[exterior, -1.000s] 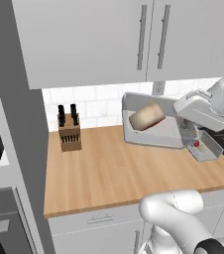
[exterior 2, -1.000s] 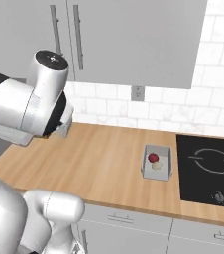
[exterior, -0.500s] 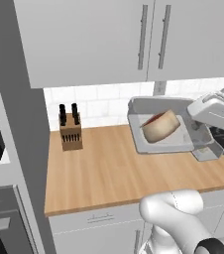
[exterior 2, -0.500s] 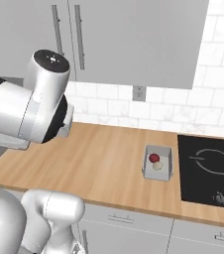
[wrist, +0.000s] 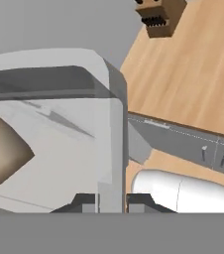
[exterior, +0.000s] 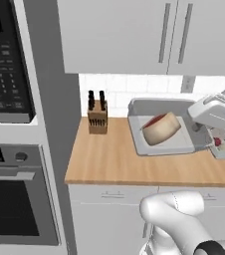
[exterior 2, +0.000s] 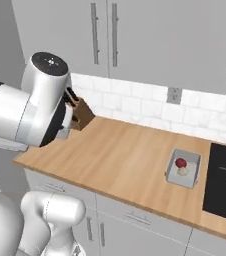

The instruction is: Take the meat container that has the steak and place it on the second highest rack of the freezer. Then take the vegetable container that has the garlic and tomato and place it on the highest rack of the freezer.

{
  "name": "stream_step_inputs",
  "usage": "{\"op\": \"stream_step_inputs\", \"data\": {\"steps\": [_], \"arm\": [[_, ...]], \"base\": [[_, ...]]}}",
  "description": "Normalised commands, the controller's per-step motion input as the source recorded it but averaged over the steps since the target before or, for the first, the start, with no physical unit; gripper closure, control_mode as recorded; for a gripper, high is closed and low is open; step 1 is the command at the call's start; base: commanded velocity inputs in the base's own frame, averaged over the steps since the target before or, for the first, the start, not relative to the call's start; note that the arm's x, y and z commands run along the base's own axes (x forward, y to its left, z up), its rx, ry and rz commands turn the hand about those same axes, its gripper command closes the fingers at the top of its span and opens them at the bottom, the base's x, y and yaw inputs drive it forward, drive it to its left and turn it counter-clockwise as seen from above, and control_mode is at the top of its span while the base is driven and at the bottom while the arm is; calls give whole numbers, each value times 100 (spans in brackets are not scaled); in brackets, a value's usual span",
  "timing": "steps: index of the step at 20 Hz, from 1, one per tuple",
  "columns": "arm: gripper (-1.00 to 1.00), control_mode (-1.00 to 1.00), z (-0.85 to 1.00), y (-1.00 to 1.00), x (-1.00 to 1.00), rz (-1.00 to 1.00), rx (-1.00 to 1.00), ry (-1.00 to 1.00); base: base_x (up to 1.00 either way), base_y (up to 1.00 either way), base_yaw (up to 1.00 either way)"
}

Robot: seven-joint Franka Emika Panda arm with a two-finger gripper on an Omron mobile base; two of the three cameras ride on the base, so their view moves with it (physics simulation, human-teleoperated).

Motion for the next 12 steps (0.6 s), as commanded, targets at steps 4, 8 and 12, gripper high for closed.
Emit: {"op": "stream_step_inputs", "data": {"steps": [4,8,12], "arm": [[100,100,0,0,0,0,0,0],[100,100,0,0,0,0,0,0],[100,100,0,0,0,0,0,0]], "base": [[-14,0,41],[-18,0,40],[-37,0,35]]}}
